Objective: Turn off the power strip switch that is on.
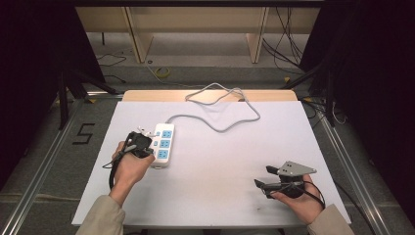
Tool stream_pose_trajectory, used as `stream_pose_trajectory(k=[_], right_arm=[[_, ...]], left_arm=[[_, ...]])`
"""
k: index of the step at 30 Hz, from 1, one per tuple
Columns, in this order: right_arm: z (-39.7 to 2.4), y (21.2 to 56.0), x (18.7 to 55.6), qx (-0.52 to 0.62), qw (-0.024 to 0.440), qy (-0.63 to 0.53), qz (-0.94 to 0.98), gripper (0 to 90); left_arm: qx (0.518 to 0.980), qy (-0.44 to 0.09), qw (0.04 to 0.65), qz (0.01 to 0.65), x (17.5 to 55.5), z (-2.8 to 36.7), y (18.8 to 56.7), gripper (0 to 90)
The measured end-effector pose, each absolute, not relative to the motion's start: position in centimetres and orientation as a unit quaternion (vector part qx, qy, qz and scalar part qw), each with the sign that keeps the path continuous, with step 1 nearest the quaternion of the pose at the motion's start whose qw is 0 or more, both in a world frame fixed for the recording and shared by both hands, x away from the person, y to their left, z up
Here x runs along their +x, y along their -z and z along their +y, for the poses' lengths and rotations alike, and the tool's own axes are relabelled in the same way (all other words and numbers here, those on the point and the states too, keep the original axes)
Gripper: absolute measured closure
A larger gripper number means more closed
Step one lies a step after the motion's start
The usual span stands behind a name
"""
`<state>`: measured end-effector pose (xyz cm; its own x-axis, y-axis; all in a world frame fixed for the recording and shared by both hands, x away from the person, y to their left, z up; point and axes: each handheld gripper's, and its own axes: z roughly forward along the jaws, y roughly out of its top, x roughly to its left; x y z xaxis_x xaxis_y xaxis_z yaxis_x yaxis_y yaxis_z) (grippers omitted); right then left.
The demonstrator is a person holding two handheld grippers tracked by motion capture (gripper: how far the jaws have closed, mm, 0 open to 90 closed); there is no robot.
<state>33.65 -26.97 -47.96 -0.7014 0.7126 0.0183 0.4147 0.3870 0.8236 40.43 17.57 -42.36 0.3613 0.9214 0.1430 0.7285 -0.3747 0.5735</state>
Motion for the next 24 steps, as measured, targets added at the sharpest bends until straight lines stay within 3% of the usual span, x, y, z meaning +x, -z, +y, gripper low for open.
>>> stream_pose_trajectory(k=[24], right_arm=[[-27.0, 48.0, 33.7, 0.345, 0.172, -0.432, 0.815, 31.7]], left_arm=[[0.799, -0.220, 0.202, 0.521, 41.8, 17.4, 42.6, 89.9]])
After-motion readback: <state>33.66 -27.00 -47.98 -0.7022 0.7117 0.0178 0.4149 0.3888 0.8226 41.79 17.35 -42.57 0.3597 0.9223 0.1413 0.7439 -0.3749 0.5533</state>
